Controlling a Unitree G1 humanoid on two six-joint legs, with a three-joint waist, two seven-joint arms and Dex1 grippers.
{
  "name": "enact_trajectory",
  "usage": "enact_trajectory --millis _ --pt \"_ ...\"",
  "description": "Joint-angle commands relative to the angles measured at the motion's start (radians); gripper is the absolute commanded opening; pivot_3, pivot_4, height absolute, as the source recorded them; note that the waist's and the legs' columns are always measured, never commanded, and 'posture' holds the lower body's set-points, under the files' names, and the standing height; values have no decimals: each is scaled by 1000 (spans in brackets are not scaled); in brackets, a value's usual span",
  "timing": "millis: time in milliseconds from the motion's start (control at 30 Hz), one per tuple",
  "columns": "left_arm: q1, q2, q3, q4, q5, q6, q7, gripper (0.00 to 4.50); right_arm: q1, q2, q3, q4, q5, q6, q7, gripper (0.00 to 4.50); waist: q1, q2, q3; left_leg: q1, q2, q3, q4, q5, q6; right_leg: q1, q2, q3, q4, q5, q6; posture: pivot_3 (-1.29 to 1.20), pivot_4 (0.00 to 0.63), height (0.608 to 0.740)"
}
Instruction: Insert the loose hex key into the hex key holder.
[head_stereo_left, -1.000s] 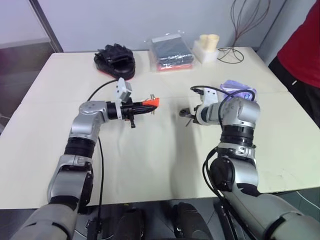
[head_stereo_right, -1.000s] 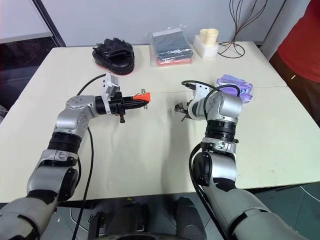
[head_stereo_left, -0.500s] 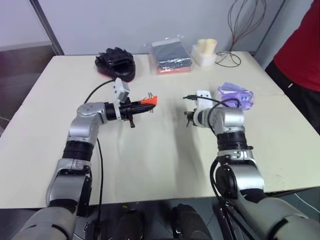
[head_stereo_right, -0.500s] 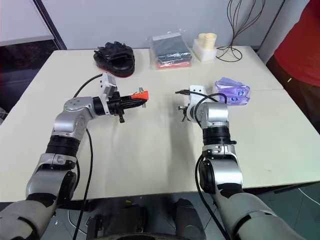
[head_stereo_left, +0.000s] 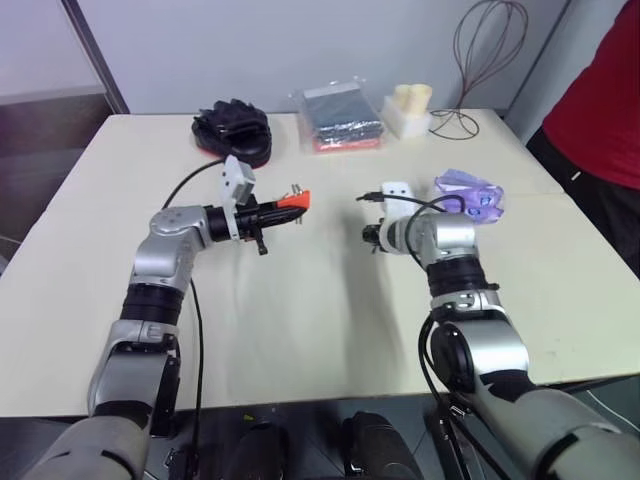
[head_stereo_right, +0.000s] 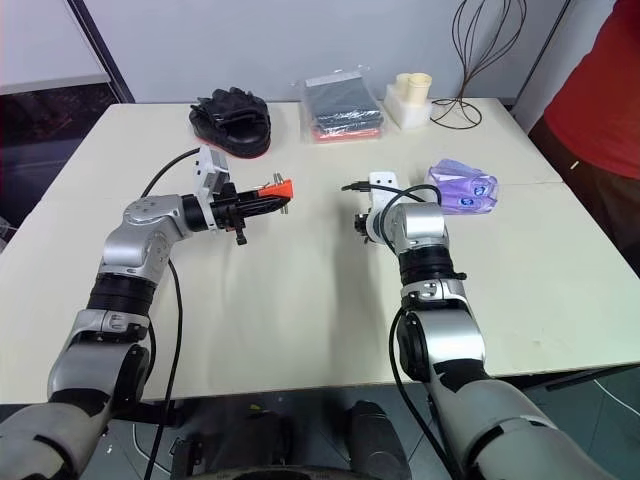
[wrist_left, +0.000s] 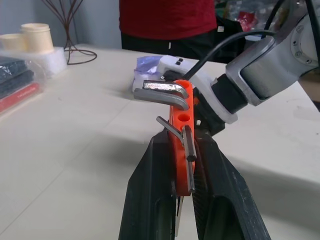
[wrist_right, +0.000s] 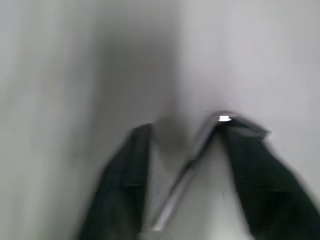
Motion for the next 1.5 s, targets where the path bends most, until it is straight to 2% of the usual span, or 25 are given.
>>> enact_trajectory --millis 33,467,667,767,1000,1233,1367,1500 --pt "-10 2 17 -25 -16 -22 9 0 40 21 -5 120 18 20 -4 4415 1 -1 -1 0 0 0 0 0 0 0 0 0 0 0 0 0 150 740" --pt "-1 6 24 -27 -16 -43 32 0 68 27 -77 132 53 47 -69 4471 3 -3 -4 -1 0 -1 -1 -1 0 1 -3 -1 -4 0 -1 0 150 740" --pt "-5 3 23 -19 -16 -48 32 0 96 30 -72 88 65 76 -84 4471 4 -3 -5 -1 0 -1 -3 -1 1 1 -4 -2 -5 0 -1 0 150 740" --pt "-10 0 24 -15 -17 -52 35 0 117 37 -56 75 64 72 -86 3635 4 -3 -5 -1 0 -1 -5 -1 1 1 -4 -2 -7 0 -1 0 150 740" --pt "-20 3 34 0 -21 -62 44 0 182 54 -4 54 40 55 -94 36 -10 -4 -14 0 0 -1 -16 -1 0 0 -4 -2 -15 0 -1 0 150 740" --pt "-9 12 37 -13 -25 -57 46 0 175 34 9 65 25 -34 -86 36 -12 -3 -18 0 0 -1 -17 -1 1 1 -4 -2 -18 0 -1 0 150 740" --pt "-17 18 34 -4 -25 -54 34 0 119 -14 10 -19 23 -142 -70 36 -15 -2 -17 -1 0 -1 -17 -1 1 1 -4 -2 -20 1 -3 0 150 740" --pt "-43 22 19 37 -19 -53 1 0 72 -38 -24 -160 57 -182 -60 36 -11 13 -7 -5 0 0 -16 -1 1 -3 -5 -2 -21 2 -4 0 150 740"
